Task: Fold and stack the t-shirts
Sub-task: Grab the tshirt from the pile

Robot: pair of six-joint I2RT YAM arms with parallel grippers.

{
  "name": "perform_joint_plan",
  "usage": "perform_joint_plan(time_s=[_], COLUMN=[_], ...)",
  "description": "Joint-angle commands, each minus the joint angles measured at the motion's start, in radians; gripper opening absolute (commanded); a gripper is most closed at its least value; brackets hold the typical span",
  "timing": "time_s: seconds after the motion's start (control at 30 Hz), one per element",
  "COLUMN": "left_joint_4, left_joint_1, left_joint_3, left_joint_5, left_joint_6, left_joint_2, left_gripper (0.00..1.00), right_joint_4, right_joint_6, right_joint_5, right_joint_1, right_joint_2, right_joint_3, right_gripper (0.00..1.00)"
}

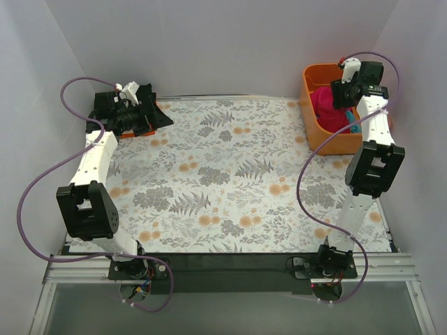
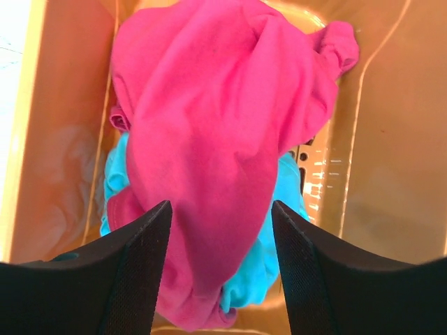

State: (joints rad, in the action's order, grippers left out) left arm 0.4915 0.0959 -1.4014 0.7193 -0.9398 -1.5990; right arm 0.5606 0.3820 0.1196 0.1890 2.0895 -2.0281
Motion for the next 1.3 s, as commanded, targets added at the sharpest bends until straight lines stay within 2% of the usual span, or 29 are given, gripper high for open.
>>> perform_joint_plan(time_s=[0.0,0.13,0.4,0.6,0.63,0.67,0.87,1.03,1.27], left_joint_4=[-0.01,-0.013,-0.011,-0.011,-0.01,-0.01,-0.01,-0.01,-0.011], left_joint_1=[0.001,0.001,-0.001,-0.001,0.001,0.001,0.001,-0.001,-0.001], left_joint_3=[-0.002,-0.004,-0.01,-0.005,-0.008,-0.008,-0.015,-0.021,-0.022], left_joint_5=[0.017,0.017,0.02,0.02,0.019,0.022,0.022,0.031,0.035], left_joint_6=[0.004,0.003,0.006,0.006,0.006,0.006,0.003,-0.002,-0.007], left_joint_2=[0.014,0.011,0.007,0.005,0.005,0.004,0.001,0.005,0.042], left_gripper=[0.98,0.98,0.98,0.98,0.98,0.98,0.98,0.98,0.98], right_joint_4=[0.004,0.009,0.018,0.027,0.027,0.025,0.025,0.006,-0.146], right_joint_6=[-0.012,-0.014,-0.025,-0.025,-0.026,-0.028,-0.055,-0.11,-0.196], right_joint_5=[0.02,-0.003,-0.006,0.0,0.002,0.002,0.037,0.075,0.074], right_joint_1=[-0.006,-0.006,-0.006,-0.006,-0.005,-0.006,-0.005,-0.005,-0.006], right_joint_2=[0.007,0.018,0.03,0.027,0.026,0.024,-0.032,-0.118,-0.241], right_joint_3=[-0.063,-0.054,-0.034,-0.047,-0.049,-0.053,-0.084,-0.182,-0.227], right_gripper=[0.56,0.49,0.45,0.18,0.08,0.01,0.01,0.01,0.01])
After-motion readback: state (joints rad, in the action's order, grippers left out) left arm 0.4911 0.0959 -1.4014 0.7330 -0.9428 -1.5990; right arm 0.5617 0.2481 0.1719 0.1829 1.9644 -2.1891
